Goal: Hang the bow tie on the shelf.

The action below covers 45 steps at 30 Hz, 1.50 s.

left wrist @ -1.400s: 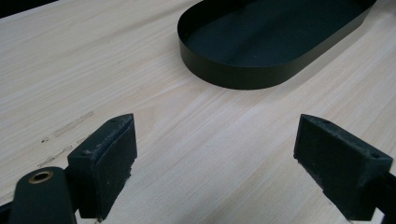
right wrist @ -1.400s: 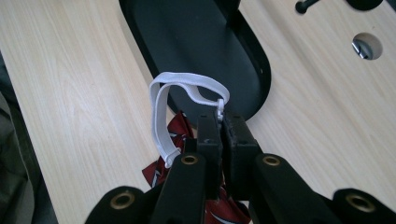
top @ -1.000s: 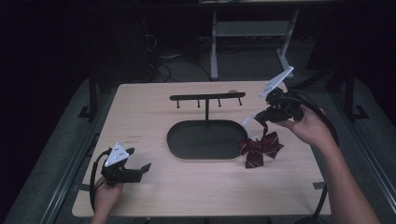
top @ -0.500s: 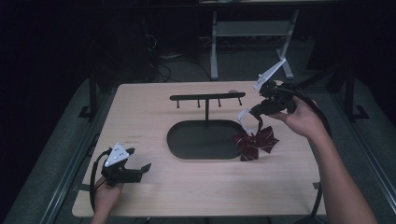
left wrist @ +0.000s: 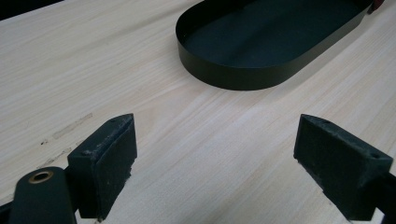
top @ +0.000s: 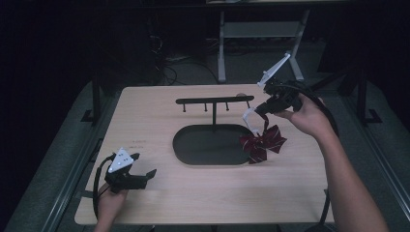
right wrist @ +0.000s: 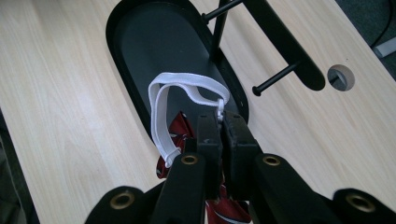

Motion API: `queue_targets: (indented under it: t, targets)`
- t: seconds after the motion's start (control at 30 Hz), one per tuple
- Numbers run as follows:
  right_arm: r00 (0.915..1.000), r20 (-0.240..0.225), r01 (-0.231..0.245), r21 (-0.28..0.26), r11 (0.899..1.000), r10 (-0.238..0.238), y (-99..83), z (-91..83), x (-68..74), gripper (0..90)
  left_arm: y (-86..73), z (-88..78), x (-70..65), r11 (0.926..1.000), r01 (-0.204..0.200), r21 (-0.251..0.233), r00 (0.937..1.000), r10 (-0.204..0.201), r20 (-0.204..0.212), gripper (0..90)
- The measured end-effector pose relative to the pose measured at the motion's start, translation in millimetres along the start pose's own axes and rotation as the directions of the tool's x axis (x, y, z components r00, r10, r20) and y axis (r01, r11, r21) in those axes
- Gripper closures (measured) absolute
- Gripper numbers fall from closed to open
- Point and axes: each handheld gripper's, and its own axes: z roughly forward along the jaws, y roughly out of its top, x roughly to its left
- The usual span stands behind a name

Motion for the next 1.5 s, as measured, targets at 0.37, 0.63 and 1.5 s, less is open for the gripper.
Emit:
queue_targets:
  t: [0.37,0.63,1.5]
  targets:
    - [0.9999,0.013,0.004,0.002,1.0,-0.004,12.6,-6.0,-1.1,86.2,0.1,0.0,0.1,1.0,-0.003,0.003,1.0,0.003,0.002,13.2]
    - [0.9997,0.026,0.001,0.004,1.0,-0.001,19.0,-9.5,-2.6,86.2,0.1,0.3,0.2,1.0,-0.002,0.005,1.0,0.002,0.004,13.2]
    - [0.9904,0.071,-0.121,0.038,0.992,0.118,18.8,24.6,-32.4,86.1,-0.1,0.3,-0.6,1.0,-0.002,0.002,1.0,0.002,0.008,13.2]
